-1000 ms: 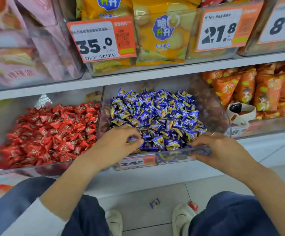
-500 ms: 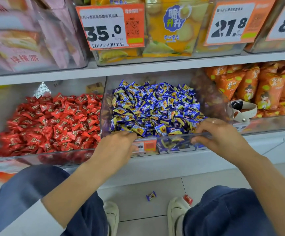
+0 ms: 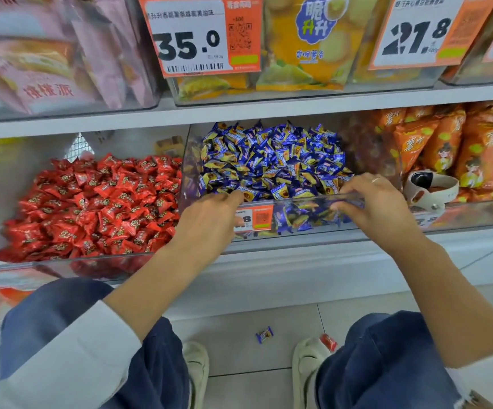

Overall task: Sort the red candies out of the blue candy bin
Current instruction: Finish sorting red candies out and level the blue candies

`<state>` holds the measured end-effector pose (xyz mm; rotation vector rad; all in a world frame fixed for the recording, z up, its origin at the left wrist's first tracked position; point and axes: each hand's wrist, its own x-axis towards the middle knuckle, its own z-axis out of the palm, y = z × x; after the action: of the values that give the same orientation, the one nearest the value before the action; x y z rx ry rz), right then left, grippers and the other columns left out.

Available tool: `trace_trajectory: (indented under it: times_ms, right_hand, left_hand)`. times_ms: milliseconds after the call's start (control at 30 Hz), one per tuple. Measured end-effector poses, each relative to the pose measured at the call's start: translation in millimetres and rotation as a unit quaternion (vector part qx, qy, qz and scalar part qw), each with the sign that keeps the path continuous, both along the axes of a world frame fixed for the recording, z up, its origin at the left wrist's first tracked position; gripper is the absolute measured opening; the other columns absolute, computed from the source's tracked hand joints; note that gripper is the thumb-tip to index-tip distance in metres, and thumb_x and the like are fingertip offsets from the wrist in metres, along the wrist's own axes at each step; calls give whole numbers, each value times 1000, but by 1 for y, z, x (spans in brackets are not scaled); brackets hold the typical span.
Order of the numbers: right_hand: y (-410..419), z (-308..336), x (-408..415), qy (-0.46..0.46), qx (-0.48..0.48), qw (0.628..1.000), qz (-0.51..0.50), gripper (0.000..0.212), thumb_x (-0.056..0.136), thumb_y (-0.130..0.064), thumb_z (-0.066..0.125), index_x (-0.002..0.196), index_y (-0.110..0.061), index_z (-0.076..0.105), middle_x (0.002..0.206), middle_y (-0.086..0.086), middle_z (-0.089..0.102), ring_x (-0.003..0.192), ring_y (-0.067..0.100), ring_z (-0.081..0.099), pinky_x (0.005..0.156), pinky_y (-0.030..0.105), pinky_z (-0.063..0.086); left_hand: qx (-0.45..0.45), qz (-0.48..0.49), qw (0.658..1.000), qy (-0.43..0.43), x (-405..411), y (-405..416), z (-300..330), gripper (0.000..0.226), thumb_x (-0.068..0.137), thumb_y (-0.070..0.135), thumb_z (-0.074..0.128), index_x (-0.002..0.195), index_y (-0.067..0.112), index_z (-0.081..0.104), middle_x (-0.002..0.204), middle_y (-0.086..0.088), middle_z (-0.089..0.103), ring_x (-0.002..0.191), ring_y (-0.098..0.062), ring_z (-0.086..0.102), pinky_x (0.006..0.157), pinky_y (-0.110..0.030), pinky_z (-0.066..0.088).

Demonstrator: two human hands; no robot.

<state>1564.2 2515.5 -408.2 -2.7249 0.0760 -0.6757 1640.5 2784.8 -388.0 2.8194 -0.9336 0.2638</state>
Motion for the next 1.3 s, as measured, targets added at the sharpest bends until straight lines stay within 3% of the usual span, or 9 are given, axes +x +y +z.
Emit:
trace_trajectory:
  times_ms: [100,233,333,433,600,767,933,1067,1300]
  right_hand:
    - [0,-11,-5,80,-11,997,-2,21,76,-15,77,87,-3,64,85,14,60,86,33,53,66,28,33]
    - [10,-8,-13,96,-43,994,-19,24,72,-11,79,91,-3,65,84,13,61,83,36,56,67,36,44]
    - [51,12,-14,17,-112,993,23,35,75,-18,75,106,-7,62,86,11,63,81,35,58,71,40,46]
    - [125,29,-16,-98,-78,988,90,25,85,-24,55,102,-9,65,85,6,66,81,25,55,73,34,43]
    - [231,22,9,-114,-43,972,201,21,82,-18,54,97,-8,66,87,7,64,84,20,48,77,30,40]
    - [286,1,47,29,-137,971,195,41,59,-32,86,88,-10,67,81,8,62,76,28,62,65,33,54]
    - [297,-12,52,59,-184,966,172,48,46,-39,91,75,-11,65,66,4,60,57,23,61,47,26,49]
    - [298,-12,55,74,-148,971,172,47,45,-32,93,69,-13,58,61,1,57,54,22,59,41,23,43]
    - [287,14,77,78,-86,980,160,29,77,-31,75,87,-11,56,82,0,55,86,23,54,64,28,33]
  left_hand:
    - [45,-5,999,-19,-8,-1,-18,36,83,21,69,111,11,49,92,-6,66,88,-29,62,58,-34,39]
    - [61,3,993,-98,-17,-3,-40,54,40,14,91,84,7,62,61,-5,60,59,-26,60,56,-29,48]
    - [26,-27,996,-79,-25,3,-37,58,53,32,87,101,7,65,93,-10,66,91,-30,61,85,-39,51]
    - [-76,-96,989,-82,-31,38,-15,46,78,40,59,110,7,64,109,-10,64,109,-32,57,97,-42,46]
    - [-120,20,986,-112,-3,189,5,39,85,35,48,102,6,68,102,-11,66,97,-33,60,90,-39,43]
    - [-72,139,987,23,6,294,-14,54,77,56,44,102,14,68,95,-5,66,86,-32,62,72,-37,51]
    - [-103,120,987,-3,15,297,-33,29,77,38,70,89,12,65,80,-4,62,70,-29,59,62,-32,47]
    - [-97,78,992,-33,18,287,-40,34,81,42,52,83,11,64,72,-1,62,63,-27,58,59,-33,46]
    - [-105,93,988,-65,34,277,-31,32,85,38,47,89,11,65,74,-5,62,66,-30,56,64,-38,45]
